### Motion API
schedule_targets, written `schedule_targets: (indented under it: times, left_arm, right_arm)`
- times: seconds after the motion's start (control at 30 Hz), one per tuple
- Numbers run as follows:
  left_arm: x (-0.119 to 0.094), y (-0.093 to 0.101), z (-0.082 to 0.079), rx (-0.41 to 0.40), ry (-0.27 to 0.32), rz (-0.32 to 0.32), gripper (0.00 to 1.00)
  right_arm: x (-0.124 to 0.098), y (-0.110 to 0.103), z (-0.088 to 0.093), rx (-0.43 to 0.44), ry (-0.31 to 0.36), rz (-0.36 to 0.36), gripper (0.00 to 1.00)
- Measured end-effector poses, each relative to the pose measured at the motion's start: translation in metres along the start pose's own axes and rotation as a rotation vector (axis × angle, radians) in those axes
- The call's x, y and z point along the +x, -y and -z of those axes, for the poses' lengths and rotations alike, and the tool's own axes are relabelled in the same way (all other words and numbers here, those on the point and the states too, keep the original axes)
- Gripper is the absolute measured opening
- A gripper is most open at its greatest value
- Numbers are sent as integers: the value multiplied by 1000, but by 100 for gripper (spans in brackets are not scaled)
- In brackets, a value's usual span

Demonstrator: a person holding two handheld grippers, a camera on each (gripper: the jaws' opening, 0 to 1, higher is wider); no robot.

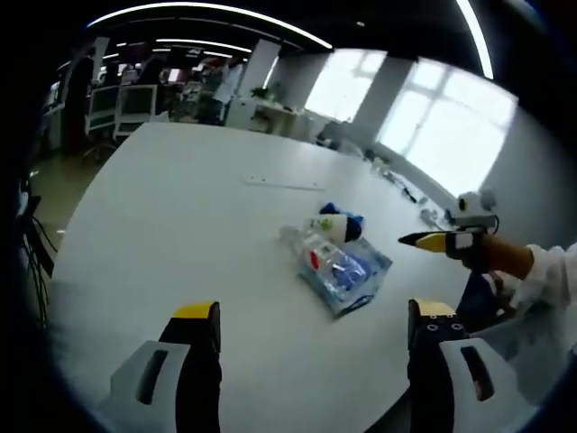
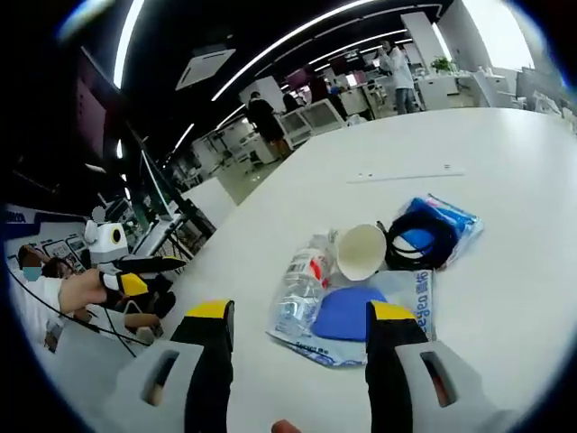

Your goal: Arrange the tabletop items into an orderly group along one side of the table until the central work area is clear of visible clutter.

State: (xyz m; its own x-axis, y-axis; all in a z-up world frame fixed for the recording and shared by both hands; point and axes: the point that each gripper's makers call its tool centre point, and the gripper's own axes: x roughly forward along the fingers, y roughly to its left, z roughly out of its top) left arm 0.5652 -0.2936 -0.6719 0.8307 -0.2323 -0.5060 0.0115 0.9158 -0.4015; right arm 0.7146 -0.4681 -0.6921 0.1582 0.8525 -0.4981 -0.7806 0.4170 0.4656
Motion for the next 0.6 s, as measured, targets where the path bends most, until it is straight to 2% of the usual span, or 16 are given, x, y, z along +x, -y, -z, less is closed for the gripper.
schedule_targets:
  times: [0.27, 0.6]
  left_arm:
    - [-4, -9, 4, -14, -4, -13, 82]
    - [-5, -13, 4, -26, 0, -18, 82]
  right_arm:
    - [17, -4, 10, 8, -39, -16, 57]
    - [30, -11, 13, 14, -62, -31, 57]
